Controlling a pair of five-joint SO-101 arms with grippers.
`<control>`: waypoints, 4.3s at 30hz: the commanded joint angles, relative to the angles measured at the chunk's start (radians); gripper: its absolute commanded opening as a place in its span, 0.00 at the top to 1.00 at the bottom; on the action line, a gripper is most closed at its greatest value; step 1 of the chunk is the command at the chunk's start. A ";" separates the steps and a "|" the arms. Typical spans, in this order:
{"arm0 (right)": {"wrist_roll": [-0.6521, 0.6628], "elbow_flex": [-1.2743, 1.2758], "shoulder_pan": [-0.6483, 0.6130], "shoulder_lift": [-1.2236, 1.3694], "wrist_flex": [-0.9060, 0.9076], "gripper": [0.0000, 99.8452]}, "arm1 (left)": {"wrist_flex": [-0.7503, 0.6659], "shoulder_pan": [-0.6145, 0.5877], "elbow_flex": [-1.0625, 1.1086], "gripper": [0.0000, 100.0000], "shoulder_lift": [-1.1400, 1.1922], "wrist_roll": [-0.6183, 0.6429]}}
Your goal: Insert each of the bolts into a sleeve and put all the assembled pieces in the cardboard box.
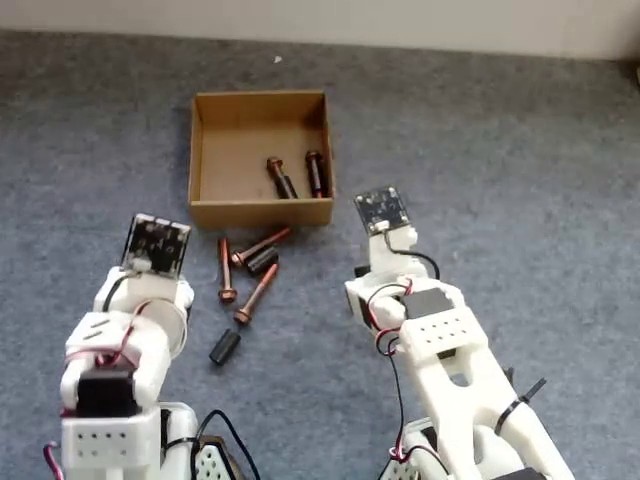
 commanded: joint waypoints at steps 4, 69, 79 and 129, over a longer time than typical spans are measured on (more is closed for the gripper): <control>-0.009 -0.005 0.013 -0.038 -0.028 0.99 | 0.000 0.108 -0.170 0.94 0.360 -0.012; -0.003 -0.004 0.015 -0.038 -0.027 0.99 | 0.100 0.182 -0.579 0.99 1.004 0.009; -0.003 -0.002 0.015 -0.038 -0.025 0.99 | 0.107 -0.048 -0.545 0.99 0.842 0.493; 0.000 -0.004 0.045 -0.038 -0.027 0.99 | 0.311 -0.176 -0.605 0.68 0.842 0.364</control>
